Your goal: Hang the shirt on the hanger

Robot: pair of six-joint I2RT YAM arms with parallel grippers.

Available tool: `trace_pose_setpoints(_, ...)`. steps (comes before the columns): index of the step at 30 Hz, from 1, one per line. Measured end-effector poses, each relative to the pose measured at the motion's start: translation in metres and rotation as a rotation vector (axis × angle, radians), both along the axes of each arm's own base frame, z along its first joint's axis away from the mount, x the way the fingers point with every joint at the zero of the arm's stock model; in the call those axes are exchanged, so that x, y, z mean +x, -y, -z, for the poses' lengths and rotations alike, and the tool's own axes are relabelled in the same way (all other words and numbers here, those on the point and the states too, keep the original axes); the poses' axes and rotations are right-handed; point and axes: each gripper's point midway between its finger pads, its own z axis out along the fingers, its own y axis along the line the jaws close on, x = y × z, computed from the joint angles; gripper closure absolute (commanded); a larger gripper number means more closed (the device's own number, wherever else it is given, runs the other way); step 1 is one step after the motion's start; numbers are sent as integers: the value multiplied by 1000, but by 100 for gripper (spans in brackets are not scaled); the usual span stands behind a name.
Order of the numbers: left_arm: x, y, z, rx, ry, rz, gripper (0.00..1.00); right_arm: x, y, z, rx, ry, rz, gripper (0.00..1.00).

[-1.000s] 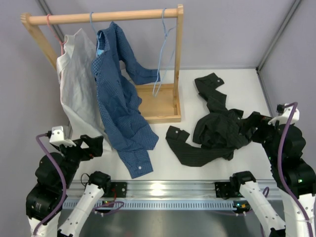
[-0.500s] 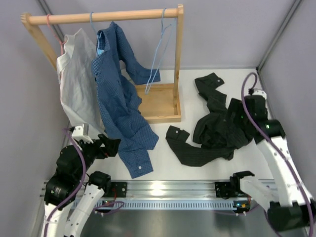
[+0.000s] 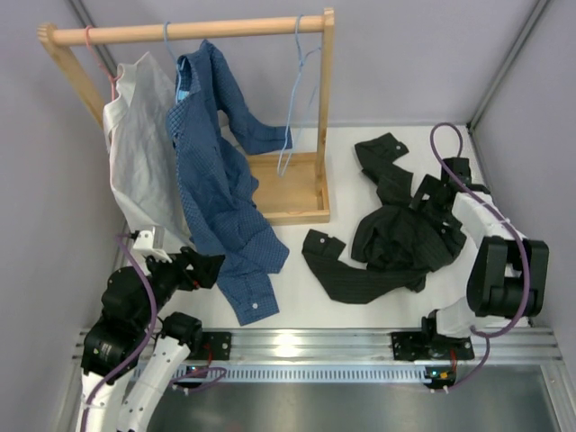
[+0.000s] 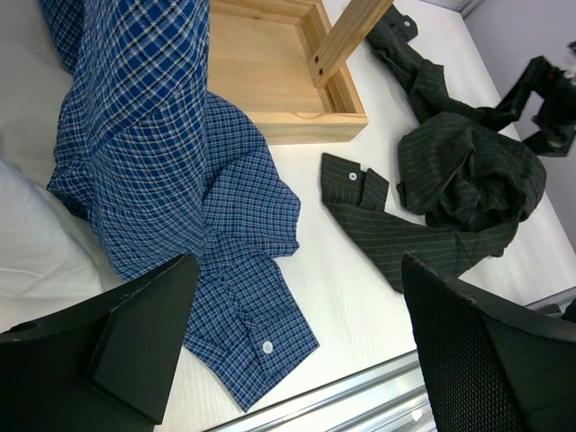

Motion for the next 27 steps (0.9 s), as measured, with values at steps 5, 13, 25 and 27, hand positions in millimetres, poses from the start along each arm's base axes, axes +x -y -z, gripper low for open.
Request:
trace_pose_setpoints(5, -1, 3, -1, -3, 2, 16, 4, -9, -30, 52, 117, -54, -115, 33)
trace_pose_setpoints(13, -3, 18, 3, -7, -37, 108, 8, -19, -82, 6, 137, 165, -333, 100)
trace_pose_setpoints(25, -6, 72, -34, -203, 8, 382, 8, -136, -300, -89, 100, 516, -1083, 98)
trace_pose_setpoints(27, -4, 71, -37, -218, 26, 364, 9, -162, -329, -78, 92, 508, -1147, 93)
